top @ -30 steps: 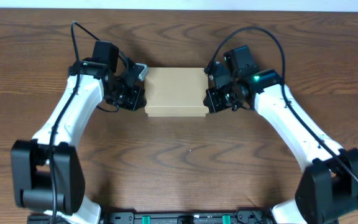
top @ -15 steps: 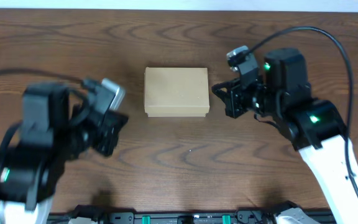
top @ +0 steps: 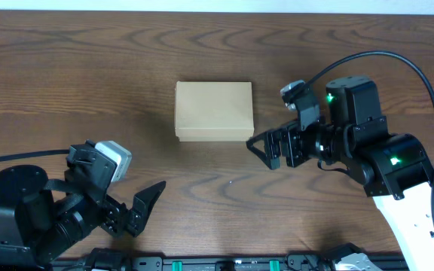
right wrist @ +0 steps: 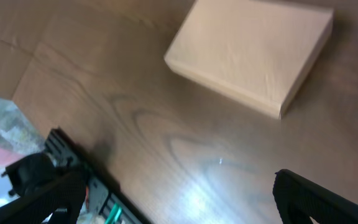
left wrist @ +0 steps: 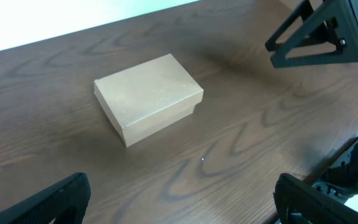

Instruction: Pack container

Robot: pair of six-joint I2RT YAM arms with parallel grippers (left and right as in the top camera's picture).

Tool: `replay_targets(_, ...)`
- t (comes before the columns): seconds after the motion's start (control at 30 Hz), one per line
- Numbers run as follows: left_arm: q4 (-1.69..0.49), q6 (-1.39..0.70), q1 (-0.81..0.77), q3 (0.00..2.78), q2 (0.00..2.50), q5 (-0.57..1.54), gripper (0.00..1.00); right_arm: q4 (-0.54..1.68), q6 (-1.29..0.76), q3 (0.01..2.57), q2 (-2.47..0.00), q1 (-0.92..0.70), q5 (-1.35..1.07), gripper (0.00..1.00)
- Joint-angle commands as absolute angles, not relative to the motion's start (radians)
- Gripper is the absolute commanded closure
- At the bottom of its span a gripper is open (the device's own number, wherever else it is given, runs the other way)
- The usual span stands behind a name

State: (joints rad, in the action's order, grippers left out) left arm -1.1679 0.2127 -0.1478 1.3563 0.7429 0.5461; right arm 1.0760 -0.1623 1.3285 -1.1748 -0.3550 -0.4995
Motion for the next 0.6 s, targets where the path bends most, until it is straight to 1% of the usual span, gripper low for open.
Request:
replay_targets(0.0, -1.176, 0.198, -0.152, 1.36, 0.744, 0.542, 0.05, 1.121, -0.171, 1.341, -1.165, -0.363, -0.498, 0.01)
replay_targets(0.1, -1.175, 0.198, -0.152, 1.36, 0.744, 0.542, 0.05, 1.134, -0.17, 1.341, -1.165, -0.363, -0.498, 0.01)
replay_targets(0.23, -1.175, 0.198, -0.152, 1.36, 0.744, 0.543, 0.05, 1.135, -0.006, 1.341, -1.163, -0.363, -0.497, 0.01)
replay_targets(0.57, -1.175, 0.198, -0.152, 1.36, 0.744, 0.542, 0.05, 1.128, -0.002, 1.341, -1.163, -0.361, -0.456, 0.01)
